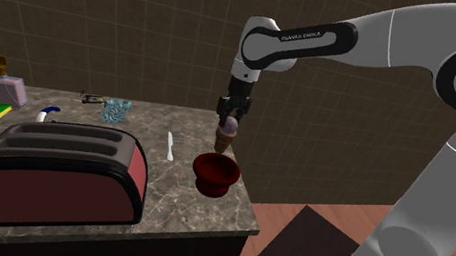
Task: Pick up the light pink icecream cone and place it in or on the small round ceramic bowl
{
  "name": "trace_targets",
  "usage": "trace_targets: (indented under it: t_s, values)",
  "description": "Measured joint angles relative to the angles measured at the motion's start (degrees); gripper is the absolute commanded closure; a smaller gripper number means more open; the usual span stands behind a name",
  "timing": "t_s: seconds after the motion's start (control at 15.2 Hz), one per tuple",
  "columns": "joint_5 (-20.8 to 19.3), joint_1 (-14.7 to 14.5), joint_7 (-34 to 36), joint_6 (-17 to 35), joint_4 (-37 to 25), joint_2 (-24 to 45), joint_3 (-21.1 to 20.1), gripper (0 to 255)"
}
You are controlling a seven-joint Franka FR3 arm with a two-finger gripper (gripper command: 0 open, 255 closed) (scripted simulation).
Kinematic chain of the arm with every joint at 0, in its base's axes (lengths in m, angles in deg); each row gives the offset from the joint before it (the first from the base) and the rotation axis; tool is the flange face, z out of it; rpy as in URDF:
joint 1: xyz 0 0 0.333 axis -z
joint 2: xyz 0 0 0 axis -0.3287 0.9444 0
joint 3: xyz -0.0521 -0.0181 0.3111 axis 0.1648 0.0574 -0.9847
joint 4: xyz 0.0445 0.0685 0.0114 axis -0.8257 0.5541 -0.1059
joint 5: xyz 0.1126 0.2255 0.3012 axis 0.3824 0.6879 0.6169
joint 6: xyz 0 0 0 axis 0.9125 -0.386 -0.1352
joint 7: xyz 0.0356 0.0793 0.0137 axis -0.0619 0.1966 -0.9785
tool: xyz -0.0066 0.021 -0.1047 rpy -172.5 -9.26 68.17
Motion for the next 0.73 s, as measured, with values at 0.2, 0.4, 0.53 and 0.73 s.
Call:
trace_targets:
  t_s: [0.2,0.4,0.53,0.73]
  values:
    - [0.0,-0.1,0.0,2.3,1.8,0.5,-0.1,255]
    - [0.0,-0.1,-0.1,4.5,3.2,1.3,-0.1,255]
    - [0.0,-0.1,-0.3,6.0,4.2,1.7,-0.1,255]
    - [-0.1,-0.2,-0.2,8.2,5.4,2.8,-0.2,255]
